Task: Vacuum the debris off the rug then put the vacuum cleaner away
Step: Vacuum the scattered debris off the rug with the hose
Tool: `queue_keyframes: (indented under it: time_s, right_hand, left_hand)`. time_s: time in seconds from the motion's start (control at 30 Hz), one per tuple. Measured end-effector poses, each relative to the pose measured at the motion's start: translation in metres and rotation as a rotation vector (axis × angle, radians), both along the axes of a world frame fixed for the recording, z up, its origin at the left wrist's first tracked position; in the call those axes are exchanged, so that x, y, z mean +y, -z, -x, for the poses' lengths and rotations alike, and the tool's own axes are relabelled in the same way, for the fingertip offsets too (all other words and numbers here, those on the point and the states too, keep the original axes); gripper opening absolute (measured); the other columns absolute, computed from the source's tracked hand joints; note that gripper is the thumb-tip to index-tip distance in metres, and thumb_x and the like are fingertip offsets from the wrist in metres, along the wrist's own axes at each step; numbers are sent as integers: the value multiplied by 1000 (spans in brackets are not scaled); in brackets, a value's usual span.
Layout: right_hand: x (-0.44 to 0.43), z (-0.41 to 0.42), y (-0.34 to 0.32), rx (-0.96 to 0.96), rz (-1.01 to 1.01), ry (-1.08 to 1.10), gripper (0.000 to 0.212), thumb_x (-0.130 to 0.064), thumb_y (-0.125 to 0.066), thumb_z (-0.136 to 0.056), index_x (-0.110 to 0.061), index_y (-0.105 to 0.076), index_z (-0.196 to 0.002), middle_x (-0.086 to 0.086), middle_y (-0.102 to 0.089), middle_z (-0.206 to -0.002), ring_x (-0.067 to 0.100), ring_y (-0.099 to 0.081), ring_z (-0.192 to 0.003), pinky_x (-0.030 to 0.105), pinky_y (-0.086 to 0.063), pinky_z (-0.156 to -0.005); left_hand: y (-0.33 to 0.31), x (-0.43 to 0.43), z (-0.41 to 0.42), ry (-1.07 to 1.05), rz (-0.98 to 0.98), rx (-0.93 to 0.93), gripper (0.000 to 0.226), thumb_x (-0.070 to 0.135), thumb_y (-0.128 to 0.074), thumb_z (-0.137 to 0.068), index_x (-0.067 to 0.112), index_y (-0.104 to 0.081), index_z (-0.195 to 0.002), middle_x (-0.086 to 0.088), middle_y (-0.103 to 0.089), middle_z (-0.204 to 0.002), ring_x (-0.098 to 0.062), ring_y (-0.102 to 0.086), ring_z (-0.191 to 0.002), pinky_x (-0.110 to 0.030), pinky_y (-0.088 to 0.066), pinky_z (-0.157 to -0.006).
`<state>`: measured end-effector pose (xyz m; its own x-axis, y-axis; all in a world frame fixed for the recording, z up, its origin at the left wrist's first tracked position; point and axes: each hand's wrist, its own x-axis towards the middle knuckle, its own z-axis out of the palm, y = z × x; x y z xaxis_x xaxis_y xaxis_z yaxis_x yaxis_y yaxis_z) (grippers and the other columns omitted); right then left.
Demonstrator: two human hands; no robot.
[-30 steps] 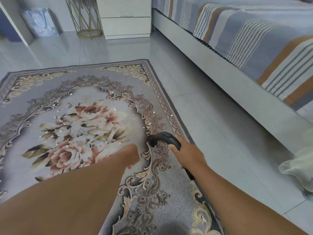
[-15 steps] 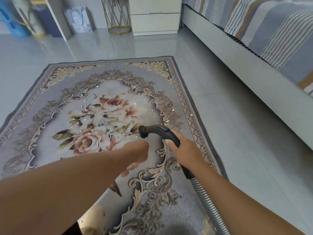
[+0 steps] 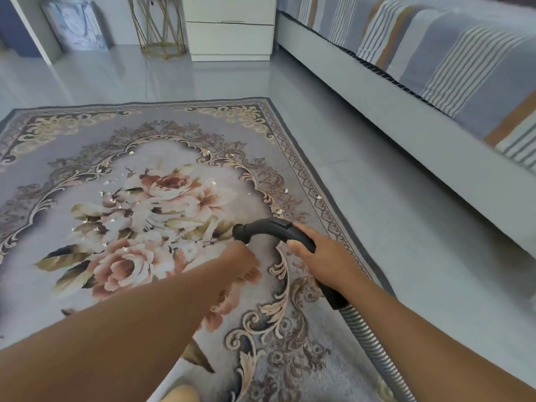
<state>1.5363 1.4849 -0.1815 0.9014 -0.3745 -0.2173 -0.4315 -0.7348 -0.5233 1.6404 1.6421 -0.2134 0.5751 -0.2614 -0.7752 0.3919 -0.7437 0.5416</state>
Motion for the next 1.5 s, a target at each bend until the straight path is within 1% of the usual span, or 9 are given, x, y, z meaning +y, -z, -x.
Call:
queue_keyframes:
  time_s: [0.17, 0.27, 0.4, 0.47, 0.57, 0.7, 0.93, 1.17, 1.5]
  right_hand:
    - [-7, -43, 8, -120, -32, 133, 56, -64, -37, -93, -44, -32, -146, -1, -64, -119, 19, -62, -95, 34, -50, -89]
    - [-7, -58, 25, -92, -42, 157, 56, -62, -37, -94, -41, -32, -146, 2, -61, -127, 25, -60, -108, 37, -47, -94]
    - [9, -42, 49, -76, -93, 227, 54, -62, -36, -94, -45, -26, -145, 7, -66, -116, 29, -64, -100, 43, -53, -88]
    - [15, -24, 55, -59, -55, 216, 54, -61, -34, -95, -46, -22, -146, 5, -67, -111, 27, -66, -95, 41, -54, -82]
    - [17, 4, 59, -48, -24, 178, 53, -61, -32, -96, -48, -19, -145, 3, -69, -99, 25, -67, -80, 39, -57, -72]
    - [19, 38, 59, 14, -14, 157, 55, -61, -32, -95, -48, -15, -146, 2, -66, -86, 25, -66, -69, 39, -57, -66]
    - [19, 60, 43, 32, -45, 152, 48, -61, -34, -95, -49, -23, -141, 3, -67, -86, 25, -68, -64, 42, -59, -66]
    - [3, 73, 5, 67, -124, 129, 41, -49, -42, -98, -42, -35, -138, 2, -66, -85, 18, -65, -43, 28, -55, -44]
    - [-27, 27, 9, -13, 121, 170, 48, -57, -31, -97, -49, -22, -144, -1, -69, -100, 21, -68, -69, 40, -59, -68]
  left_hand:
    - [22, -20, 16, -90, 219, 29, 22, 12, -42, -101, -1, -59, -97, -12, -65, -77, -20, -60, -60, -27, -49, -62]
    - [8, -35, 12, -287, 348, 44, 29, 12, -36, -103, -3, -58, -91, -14, -63, -72, -19, -59, -53, -23, -48, -52]
    - [-7, -48, 8, -473, 569, 125, 51, 35, -24, -106, -1, -60, -107, -13, -64, -98, -23, -60, -70, -29, -45, -67]
    - [-6, -51, 14, -492, 639, 162, 55, 47, -23, -103, 5, -59, -106, -7, -66, -87, -17, -63, -61, -27, -50, -59]
    - [-1, -58, 29, -518, 633, 174, 59, 56, -35, -98, 4, -61, -107, -7, -63, -77, -14, -62, -51, -23, -51, -44]
    - [7, -62, 49, -529, 547, 161, 47, 41, -52, -97, -1, -58, -119, -5, -54, -67, -18, -55, -54, -30, -49, -50]
    - [4, -69, 76, -553, 531, 143, 43, 41, -47, -99, 5, -55, -120, -9, -57, -80, -21, -56, -64, -35, -48, -55]
    - [-7, -83, 98, -586, 597, 153, 46, 46, -47, -97, 8, -57, -121, -15, -68, -100, -25, -66, -76, -31, -54, -54]
    - [-11, -114, 61, -375, 691, -67, 42, 41, -54, -95, 8, -58, -121, -10, -69, -109, -19, -67, -88, -27, -55, -63]
